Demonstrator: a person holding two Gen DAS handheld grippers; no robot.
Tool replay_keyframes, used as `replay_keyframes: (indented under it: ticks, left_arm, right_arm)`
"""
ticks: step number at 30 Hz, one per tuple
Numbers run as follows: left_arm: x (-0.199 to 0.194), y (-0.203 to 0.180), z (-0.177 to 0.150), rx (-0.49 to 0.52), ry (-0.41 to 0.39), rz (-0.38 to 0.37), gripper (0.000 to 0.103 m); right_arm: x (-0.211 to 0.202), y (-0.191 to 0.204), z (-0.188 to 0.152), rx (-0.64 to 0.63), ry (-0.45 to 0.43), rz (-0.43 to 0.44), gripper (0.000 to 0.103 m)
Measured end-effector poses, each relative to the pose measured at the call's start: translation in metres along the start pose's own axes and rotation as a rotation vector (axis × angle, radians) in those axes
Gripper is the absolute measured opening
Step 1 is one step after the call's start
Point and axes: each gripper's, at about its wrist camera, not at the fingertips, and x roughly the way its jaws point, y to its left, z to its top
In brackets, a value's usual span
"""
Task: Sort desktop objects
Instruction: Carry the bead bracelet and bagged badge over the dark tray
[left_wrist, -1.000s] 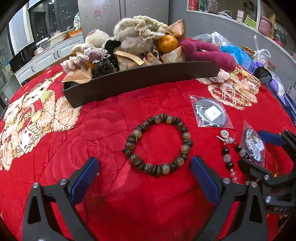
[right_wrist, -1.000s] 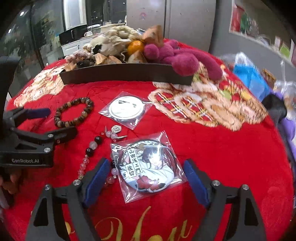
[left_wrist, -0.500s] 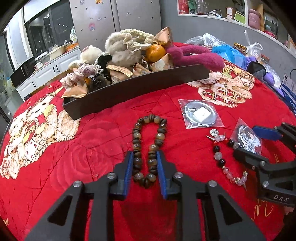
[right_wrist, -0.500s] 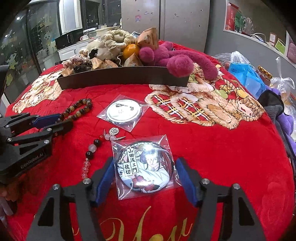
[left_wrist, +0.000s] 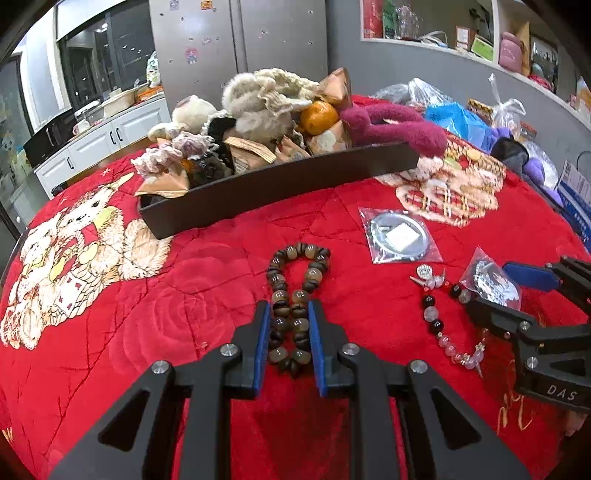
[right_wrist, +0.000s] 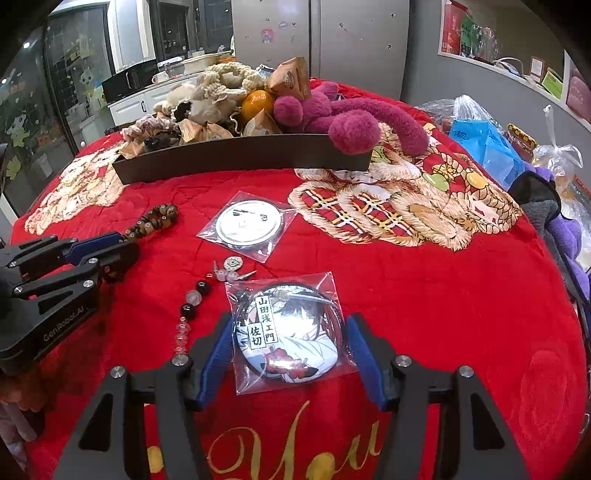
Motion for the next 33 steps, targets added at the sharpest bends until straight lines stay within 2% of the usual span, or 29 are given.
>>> replay_keyframes:
  ticks: [5, 7, 9, 13, 21, 24, 33]
  left_arm:
    - [-0.018, 0.002, 0.007, -0.014, -0.043, -0.011, 0.021]
    - [-0.026, 0.004, 0.011, -0.027, -0.054, -0.024, 0.011]
    - [-0.034, 0.01, 0.016, -0.051, -0.068, -0.037, 0.011]
    - [-0.047, 0.018, 0.024, -0.062, -0.096, -0.016, 0.011]
    - [-0.077, 0.044, 0.042, -0.11, -0.152, -0.002, 0.011]
    - [-0.084, 0.057, 0.051, -0.126, -0.163, 0.009, 0.011]
    - [-0.096, 0.083, 0.097, -0.139, -0.203, 0.065, 0.011]
  right_arm:
    - [-0.013, 0.006, 0.005, -0.009, -0.025, -0.013, 0.062]
    - [-0.021, 0.009, 0.009, -0.016, -0.038, -0.014, 0.062]
    - [-0.028, 0.013, 0.013, -0.022, -0.05, -0.017, 0.062]
    - [-0.043, 0.022, 0.026, -0.044, -0.086, -0.02, 0.062]
    - [-0.069, 0.046, 0.069, -0.091, -0.167, 0.005, 0.062]
    - [-0.079, 0.056, 0.089, -0.113, -0.197, 0.051, 0.062]
    - [-0.077, 0.074, 0.138, -0.171, -0.225, 0.059, 0.062]
